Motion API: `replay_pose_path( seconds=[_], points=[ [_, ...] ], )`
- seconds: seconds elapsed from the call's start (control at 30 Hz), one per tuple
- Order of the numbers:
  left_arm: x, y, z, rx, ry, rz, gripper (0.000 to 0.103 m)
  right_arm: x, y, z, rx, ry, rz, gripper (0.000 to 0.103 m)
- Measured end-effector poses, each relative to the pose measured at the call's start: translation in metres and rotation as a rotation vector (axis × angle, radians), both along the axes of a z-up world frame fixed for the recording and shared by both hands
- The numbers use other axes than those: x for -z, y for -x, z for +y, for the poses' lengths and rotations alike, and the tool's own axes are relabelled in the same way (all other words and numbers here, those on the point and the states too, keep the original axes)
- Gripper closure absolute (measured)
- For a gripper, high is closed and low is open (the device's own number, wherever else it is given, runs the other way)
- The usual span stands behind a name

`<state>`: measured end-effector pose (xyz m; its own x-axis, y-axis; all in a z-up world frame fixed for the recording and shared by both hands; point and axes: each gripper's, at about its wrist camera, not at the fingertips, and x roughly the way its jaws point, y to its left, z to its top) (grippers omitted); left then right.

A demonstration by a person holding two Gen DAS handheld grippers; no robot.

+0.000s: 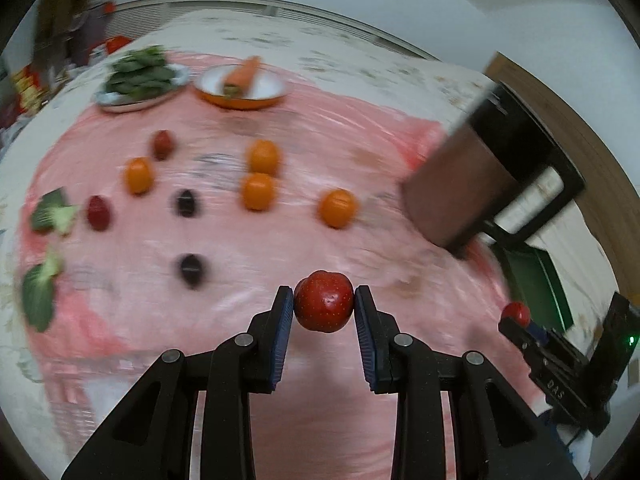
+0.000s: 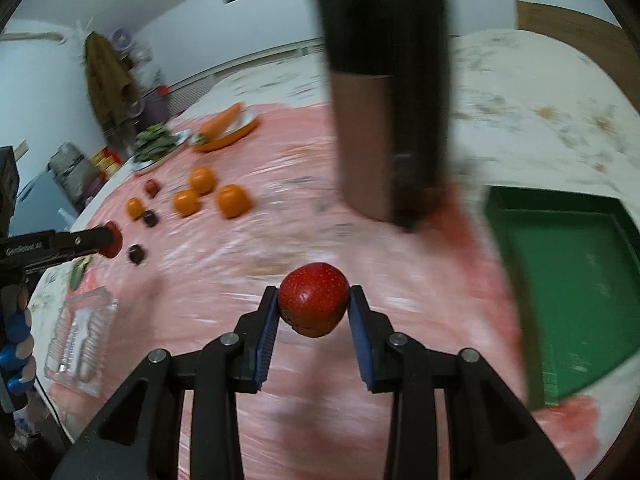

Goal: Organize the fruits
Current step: 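Carry both held red apples over to the green tray, then open both grippers to drop the red apples into the green tray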

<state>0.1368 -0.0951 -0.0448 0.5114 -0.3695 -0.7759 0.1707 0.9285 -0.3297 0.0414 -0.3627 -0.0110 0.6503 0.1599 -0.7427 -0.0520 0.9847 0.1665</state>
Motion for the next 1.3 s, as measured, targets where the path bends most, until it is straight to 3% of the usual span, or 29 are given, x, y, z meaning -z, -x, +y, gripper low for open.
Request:
replay_pose_path(
  seconds=[0.47, 0.7, 0.93, 1.17, 1.2, 1.23, 1.3],
  points=[
    [-0.013, 0.024, -0.221, 0.416, 0.036, 0.006, 0.076, -0.006, 0.033, -0.159, 0.288, 0.084, -0.056, 0.082],
    [-0.010, 0.029, -0.306, 0.569, 0.018, 0.004, 0.076, 0.000, 0.032, -0.216, 0.390, 0.138, -0.039, 0.082],
    [0.011, 0.035, -0.360, 0.689, -0.050, 0.026, 0.076, 0.022, 0.030, -0.242, 0.427, 0.169, 0.027, 0.082],
    [0.033, 0.038, -0.375, 0.706, -0.123, 0.035, 0.076, 0.033, 0.030, -0.245, 0.433, 0.209, 0.069, 0.081],
    [0.035, 0.038, -0.375, 0.706, -0.124, 0.042, 0.076, 0.033, 0.030, -0.245, 0.434, 0.219, 0.073, 0.076],
    [0.036, 0.037, -0.374, 0.705, -0.123, 0.047, 0.076, 0.033, 0.031, -0.245, 0.437, 0.226, 0.074, 0.049],
    [0.037, 0.036, -0.372, 0.703, -0.116, 0.042, 0.067, 0.031, 0.034, -0.245, 0.449, 0.233, 0.069, 0.023]
  ],
)
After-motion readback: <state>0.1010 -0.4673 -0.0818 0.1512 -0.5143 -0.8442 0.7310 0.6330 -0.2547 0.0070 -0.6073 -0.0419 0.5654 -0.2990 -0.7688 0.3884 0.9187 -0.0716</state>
